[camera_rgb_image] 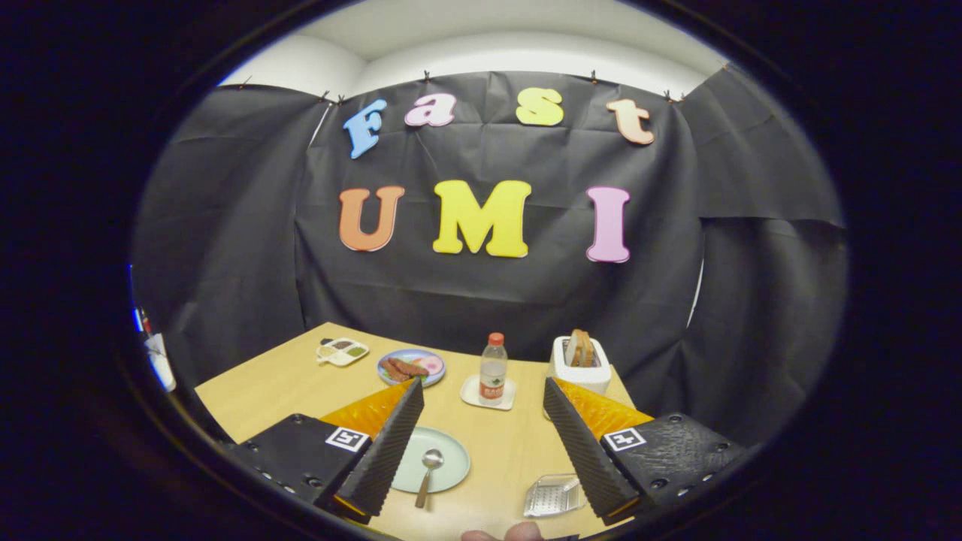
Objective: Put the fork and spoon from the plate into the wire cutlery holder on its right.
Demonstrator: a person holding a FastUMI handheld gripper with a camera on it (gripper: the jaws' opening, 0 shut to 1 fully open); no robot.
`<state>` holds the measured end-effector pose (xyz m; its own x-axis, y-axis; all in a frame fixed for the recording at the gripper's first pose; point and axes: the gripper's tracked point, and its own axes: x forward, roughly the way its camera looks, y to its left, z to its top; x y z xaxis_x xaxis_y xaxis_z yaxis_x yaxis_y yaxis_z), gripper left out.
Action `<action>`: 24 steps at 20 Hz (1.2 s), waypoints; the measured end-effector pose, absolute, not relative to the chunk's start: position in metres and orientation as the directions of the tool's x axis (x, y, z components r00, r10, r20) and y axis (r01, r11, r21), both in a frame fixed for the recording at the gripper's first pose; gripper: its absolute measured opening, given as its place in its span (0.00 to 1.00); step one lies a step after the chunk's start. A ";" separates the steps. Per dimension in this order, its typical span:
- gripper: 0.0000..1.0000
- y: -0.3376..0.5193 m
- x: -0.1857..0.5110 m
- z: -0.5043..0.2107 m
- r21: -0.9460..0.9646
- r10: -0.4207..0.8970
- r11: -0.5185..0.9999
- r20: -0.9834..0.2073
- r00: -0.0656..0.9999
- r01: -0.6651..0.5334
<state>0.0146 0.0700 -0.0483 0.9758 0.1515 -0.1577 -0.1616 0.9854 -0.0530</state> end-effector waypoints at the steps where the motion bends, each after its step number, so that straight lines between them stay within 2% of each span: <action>1: 0.97 0.075 0.017 -0.057 -0.051 0.157 0.984 -0.182 0.971 -0.168; 11: 0.97 0.130 0.037 -0.211 -0.045 0.168 0.970 -0.582 0.796 -0.238; 21: 0.97 0.155 0.069 -0.323 -0.052 0.099 0.978 -0.734 0.672 -0.201; 22: 0.93 0.157 0.071 -0.331 -0.051 0.097 0.978 -0.751 0.653 -0.205; 24: 0.70 0.156 0.072 -0.348 -0.050 0.081 0.981 -0.777 0.624 -0.189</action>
